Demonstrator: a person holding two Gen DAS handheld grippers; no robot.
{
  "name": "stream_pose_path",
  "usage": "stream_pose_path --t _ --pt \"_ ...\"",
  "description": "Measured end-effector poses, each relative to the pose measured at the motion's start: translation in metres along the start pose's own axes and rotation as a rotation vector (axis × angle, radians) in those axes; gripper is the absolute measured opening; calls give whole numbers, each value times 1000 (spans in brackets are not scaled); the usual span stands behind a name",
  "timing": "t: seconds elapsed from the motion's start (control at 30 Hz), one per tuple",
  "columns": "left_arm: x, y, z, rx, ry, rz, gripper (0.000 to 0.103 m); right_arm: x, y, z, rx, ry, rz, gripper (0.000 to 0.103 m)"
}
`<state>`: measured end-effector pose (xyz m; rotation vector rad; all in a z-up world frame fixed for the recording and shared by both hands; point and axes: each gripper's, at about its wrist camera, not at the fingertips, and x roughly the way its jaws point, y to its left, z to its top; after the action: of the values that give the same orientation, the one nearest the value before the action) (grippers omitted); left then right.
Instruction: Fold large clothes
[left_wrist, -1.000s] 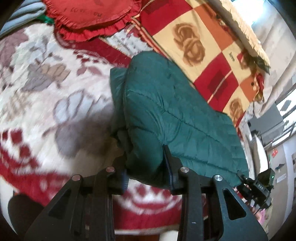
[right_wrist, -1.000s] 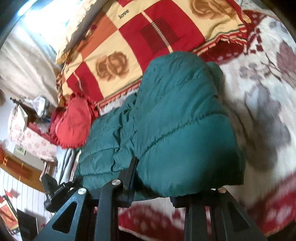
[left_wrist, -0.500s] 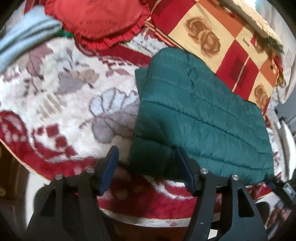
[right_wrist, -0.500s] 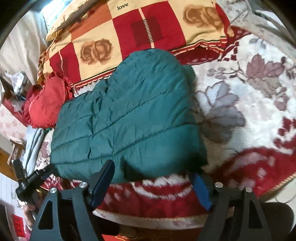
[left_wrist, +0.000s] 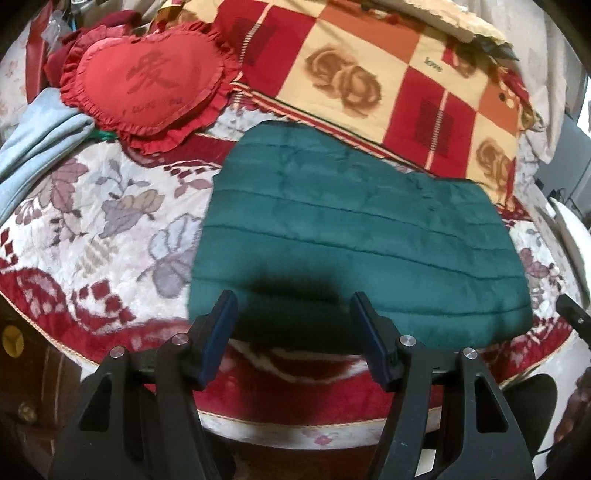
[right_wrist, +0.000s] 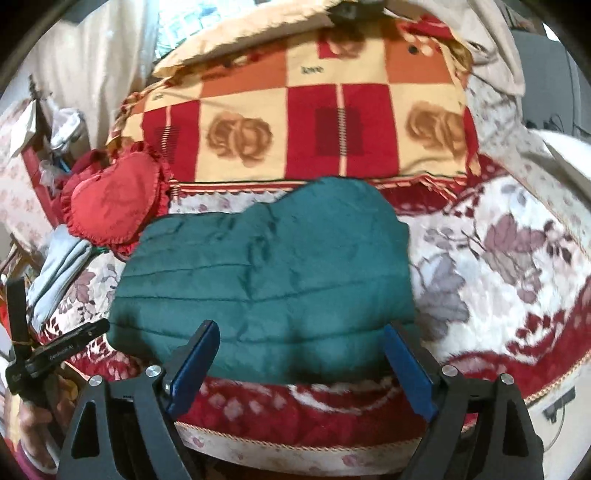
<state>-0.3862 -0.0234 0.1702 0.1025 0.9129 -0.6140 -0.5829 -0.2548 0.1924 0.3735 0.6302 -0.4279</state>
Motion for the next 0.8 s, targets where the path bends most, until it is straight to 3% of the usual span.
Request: stream_pose_path --t 0.2,0.4,0.53,0.8 --pt "-14 -18 -5 14 -62 19 64 5 36 -3 -34 -15 41 88" --pt "-25 -28 -17 44 -113 46 64 0 66 -15 -120 -53 -2 89" --pt "-35 -33 -19 67 -158 58 64 -7 73 -17 -141 -98 -32 95" --pt "-50 -44 -22 85 -198 41 64 -17 77 -23 -138 -119 -48 97"
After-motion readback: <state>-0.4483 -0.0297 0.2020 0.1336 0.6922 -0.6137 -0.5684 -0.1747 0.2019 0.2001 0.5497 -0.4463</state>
